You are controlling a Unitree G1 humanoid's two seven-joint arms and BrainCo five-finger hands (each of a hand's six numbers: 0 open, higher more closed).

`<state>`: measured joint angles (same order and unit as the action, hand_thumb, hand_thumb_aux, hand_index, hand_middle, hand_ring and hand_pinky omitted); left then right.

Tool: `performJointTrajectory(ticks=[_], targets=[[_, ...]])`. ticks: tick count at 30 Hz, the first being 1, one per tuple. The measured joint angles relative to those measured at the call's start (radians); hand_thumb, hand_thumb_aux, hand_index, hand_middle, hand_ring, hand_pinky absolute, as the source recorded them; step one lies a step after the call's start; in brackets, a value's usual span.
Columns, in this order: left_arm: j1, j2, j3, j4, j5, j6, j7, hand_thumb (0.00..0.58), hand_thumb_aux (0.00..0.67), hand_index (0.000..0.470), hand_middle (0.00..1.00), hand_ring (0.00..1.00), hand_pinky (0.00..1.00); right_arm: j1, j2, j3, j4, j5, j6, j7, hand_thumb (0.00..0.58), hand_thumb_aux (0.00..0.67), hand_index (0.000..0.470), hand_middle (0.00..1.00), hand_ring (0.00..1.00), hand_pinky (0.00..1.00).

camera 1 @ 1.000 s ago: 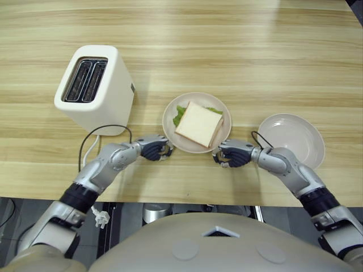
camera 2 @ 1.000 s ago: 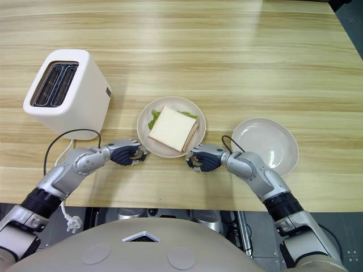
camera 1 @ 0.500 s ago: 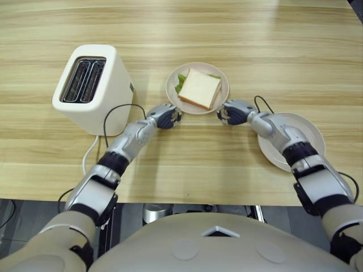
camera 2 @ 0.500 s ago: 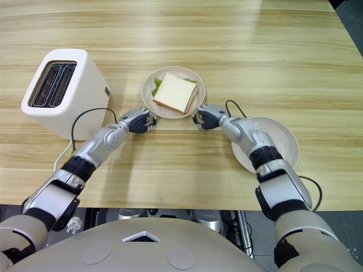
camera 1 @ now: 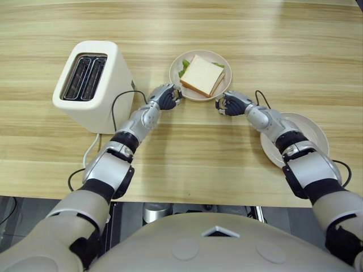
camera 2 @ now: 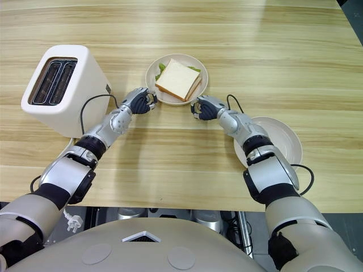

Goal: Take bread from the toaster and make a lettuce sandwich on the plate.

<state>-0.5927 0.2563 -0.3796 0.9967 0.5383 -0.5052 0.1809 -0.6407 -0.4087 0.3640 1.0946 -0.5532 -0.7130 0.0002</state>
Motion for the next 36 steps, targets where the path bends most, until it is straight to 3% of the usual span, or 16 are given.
performJointTrajectory(ticks=[1,2,5,8,10,13,16,26,36], targets=[[0.076,0.031,0.023,-0.119,-0.043,-0.047,-0.027,0.456,0.36,0.247,0.98,0.98,0.98,0.042,-0.02,-0.04,-0.061,0.065,-0.069,0.005,0.0,0.0,0.0,0.07,0.07,0.07],[0.153,0.056,0.044,-0.249,-0.093,-0.077,-0.07,0.0,0.0,0.0,0.0,0.0,0.0,0.082,-0.036,-0.078,-0.124,0.117,-0.131,0.004,0.0,0.0,0.0,0.0,0.0,0.0],[0.356,0.099,0.061,-0.631,-0.303,-0.11,-0.224,0.0,0.0,0.0,0.0,0.0,0.0,0.162,-0.029,-0.165,-0.293,0.307,-0.247,0.022,0.0,0.0,0.0,0.0,0.0,0.0],[0.456,0.125,0.078,-0.914,-0.525,-0.064,-0.346,0.0,0.0,0.0,0.0,0.0,0.0,0.195,0.022,-0.198,-0.43,0.466,-0.277,0.062,0.0,0.0,0.0,0.0,0.0,0.0],[0.441,0.118,0.144,-1.014,-0.669,-0.018,-0.384,0.0,0.0,0.0,0.0,0.0,0.0,0.197,0.092,-0.225,-0.495,0.594,-0.277,0.093,0.0,0.0,0.0,0.0,0.0,0.0],[0.356,0.051,0.282,-0.984,-0.74,0.05,-0.329,0.0,0.0,0.0,0.0,0.0,0.0,0.169,0.169,-0.273,-0.492,0.669,-0.276,0.1,0.0,0.0,0.0,0.0,0.0,0.0],[0.32,-0.007,0.333,-0.916,-0.707,0.069,-0.265,0.0,0.0,0.0,0.0,0.0,0.0,0.157,0.236,-0.313,-0.445,0.661,-0.301,0.07,0.0,0.0,0.0,0.0,0.0,0.0],[0.345,-0.076,0.302,-0.818,-0.504,-0.006,-0.243,0.0,0.0,0.0,0.0,0.0,0.0,0.185,0.32,-0.366,-0.335,0.407,-0.44,-0.066,0.0,0.0,0.0,0.0,0.0,0.0],[0.376,-0.119,0.31,-0.761,-0.43,-0.085,-0.189,0.0,0.0,0.0,0.0,0.0,0.0,0.199,0.32,-0.388,-0.316,0.317,-0.474,-0.146,0.0,0.0,0.0,0.0,0.0,0.0]])
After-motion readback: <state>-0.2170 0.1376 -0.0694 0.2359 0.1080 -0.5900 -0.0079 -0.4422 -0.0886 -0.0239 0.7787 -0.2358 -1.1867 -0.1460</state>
